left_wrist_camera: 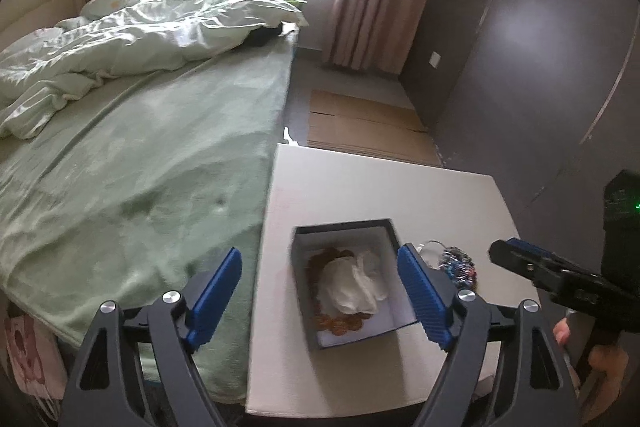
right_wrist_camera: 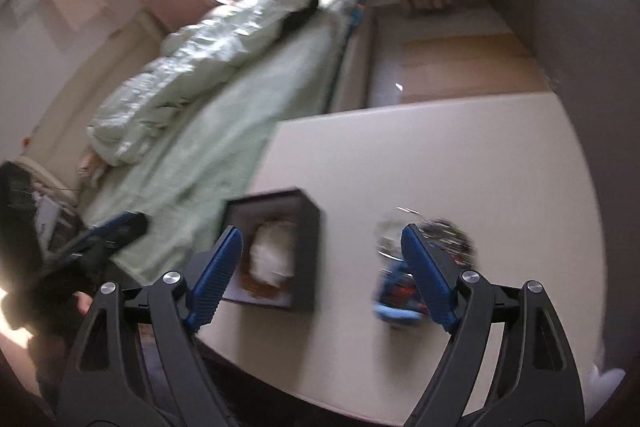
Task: Organize jewelry
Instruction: 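Grasp the brown bead bracelet with the left tool and drop it into the black box, then move the left tool back over the remaining jewelry pile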
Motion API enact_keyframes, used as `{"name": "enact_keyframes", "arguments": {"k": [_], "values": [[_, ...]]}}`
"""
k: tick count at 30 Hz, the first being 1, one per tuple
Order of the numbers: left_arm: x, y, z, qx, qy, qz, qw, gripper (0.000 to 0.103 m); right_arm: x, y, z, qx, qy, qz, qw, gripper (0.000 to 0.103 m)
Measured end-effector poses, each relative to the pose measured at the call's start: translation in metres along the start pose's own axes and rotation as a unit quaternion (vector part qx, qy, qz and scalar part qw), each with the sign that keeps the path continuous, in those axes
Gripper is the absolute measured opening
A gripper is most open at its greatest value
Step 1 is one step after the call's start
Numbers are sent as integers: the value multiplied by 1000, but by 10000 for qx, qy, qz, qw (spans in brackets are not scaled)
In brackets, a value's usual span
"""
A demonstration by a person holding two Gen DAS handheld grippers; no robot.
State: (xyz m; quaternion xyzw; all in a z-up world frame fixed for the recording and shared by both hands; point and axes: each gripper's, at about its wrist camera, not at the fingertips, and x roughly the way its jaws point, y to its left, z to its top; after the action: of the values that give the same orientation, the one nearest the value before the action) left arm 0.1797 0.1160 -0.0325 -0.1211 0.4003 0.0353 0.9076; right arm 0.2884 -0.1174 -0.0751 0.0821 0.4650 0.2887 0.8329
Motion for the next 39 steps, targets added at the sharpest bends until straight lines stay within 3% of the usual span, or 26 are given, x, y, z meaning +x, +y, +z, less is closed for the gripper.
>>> {"name": "enact_keyframes", "arguments": {"k": [8,13,24,39], "values": [[14,-42,-6,339,121,-260,9990,77,7,-51,-12,242,555,-516,9968,74],[25,-66,-8,488,227,-397,9978,73,0,-67,-17,293,591,-569,9962,70],[67,-122,-27,932,864,-675,9896,61,-11,-98,-20,583,648,-579,9945,64],[127,-168,-69,1490,1400,-504,9776,61,-16,-127,-24,985,790,-543,9905,64]]}}
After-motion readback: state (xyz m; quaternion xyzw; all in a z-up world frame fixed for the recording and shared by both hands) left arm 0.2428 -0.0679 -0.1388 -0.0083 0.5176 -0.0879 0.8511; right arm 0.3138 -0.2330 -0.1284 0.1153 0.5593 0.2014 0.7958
